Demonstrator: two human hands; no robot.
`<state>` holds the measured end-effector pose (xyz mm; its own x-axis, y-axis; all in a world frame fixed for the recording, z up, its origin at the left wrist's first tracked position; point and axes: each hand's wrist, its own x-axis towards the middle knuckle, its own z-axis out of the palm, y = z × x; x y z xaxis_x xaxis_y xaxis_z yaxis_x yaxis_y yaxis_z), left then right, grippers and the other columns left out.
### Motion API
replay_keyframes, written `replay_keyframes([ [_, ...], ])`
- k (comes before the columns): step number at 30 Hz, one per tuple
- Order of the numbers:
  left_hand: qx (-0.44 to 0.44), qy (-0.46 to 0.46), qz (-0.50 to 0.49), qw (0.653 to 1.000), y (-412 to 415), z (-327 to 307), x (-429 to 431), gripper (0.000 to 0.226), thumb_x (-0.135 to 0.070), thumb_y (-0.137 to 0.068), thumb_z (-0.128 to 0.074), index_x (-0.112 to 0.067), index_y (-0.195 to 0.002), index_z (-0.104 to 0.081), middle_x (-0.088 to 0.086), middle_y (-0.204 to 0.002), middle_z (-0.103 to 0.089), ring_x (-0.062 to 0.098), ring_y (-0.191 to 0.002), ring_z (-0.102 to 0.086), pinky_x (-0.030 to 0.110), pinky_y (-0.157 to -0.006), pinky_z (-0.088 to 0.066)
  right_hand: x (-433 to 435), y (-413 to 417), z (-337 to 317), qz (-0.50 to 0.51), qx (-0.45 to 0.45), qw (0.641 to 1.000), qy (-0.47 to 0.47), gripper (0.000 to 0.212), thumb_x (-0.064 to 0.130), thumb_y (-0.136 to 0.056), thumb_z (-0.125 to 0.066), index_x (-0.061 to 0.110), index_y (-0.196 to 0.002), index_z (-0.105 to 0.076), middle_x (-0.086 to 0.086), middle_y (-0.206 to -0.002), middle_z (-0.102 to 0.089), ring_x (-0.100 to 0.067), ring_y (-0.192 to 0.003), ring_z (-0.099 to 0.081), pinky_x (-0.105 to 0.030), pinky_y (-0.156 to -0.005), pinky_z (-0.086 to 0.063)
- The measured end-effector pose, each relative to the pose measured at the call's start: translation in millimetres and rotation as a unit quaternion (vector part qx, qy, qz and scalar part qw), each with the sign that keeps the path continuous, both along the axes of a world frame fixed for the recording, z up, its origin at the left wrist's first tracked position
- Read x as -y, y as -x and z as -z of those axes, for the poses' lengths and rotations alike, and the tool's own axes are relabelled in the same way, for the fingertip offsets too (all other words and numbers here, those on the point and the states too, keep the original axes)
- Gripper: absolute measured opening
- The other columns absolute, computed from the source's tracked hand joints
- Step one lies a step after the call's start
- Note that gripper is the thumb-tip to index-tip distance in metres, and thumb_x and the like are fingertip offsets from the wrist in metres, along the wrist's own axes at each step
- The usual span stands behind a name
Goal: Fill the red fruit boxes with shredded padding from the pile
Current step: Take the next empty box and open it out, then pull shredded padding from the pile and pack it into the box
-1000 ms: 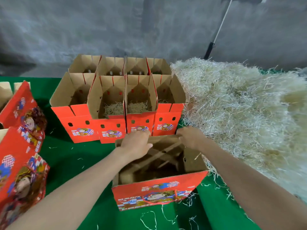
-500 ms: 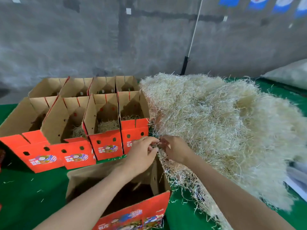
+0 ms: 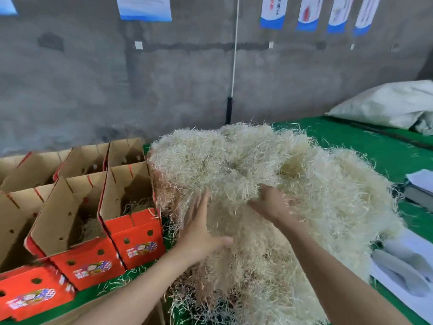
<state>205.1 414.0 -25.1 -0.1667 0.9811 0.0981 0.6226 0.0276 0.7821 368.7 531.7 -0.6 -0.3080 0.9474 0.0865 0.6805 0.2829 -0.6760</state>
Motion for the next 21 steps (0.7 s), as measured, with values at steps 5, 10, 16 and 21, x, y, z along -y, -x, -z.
replay_keyframes([
  [5,0.108,-0.007,-0.050,0.993,-25,-24,-53,0.118,-0.034,-0.065,-0.080,-0.042,-0.144,0.007,-0.012,-0.148,-0.017,0.012,-0.125,-0.038,0.020,-0.098,-0.040,18,21,-44,-0.171,-0.128,0.972,0.099,0.023,0.021,-0.083,-0.067,0.019,-0.094,-0.047,0.002,-0.081,-0.056,-0.005,-0.064,-0.057,-0.011,-0.051,-0.044],
  [10,0.293,0.017,-0.190,0.937,5,-35,-82,0.050,-0.011,-0.073,-0.074,-0.010,-0.117,-0.049,0.009,-0.118,-0.055,0.023,-0.105,-0.056,0.026,-0.083,-0.046,-24,-12,-60,-0.143,-0.172,0.971,0.090,0.055,-0.006,-0.082,-0.058,0.024,-0.127,-0.046,0.001,-0.116,-0.061,-0.009,-0.091,-0.064,-0.019,-0.068,-0.054],
  [16,0.475,0.034,-0.132,0.869,38,-55,-67,0.023,-0.008,-0.053,-0.067,-0.004,-0.075,-0.074,0.018,-0.093,-0.066,0.025,-0.073,-0.069,0.028,-0.055,-0.055,-82,-8,-39,-0.085,0.189,0.974,-0.096,0.095,0.002,-0.074,-0.063,0.045,-0.143,-0.012,-0.004,-0.155,0.009,-0.033,-0.134,-0.027,-0.044,-0.104,-0.035],
  [21,0.527,-0.014,-0.163,0.834,60,-61,-68,0.031,-0.008,-0.087,-0.050,-0.017,-0.070,-0.075,0.007,-0.067,-0.068,0.017,-0.052,-0.066,0.020,-0.044,-0.051,-71,6,-30,-0.138,0.168,0.971,-0.104,0.028,0.039,-0.083,-0.061,0.012,-0.093,-0.061,0.000,-0.093,-0.058,-0.014,-0.096,-0.056,-0.038,-0.098,-0.042],
])
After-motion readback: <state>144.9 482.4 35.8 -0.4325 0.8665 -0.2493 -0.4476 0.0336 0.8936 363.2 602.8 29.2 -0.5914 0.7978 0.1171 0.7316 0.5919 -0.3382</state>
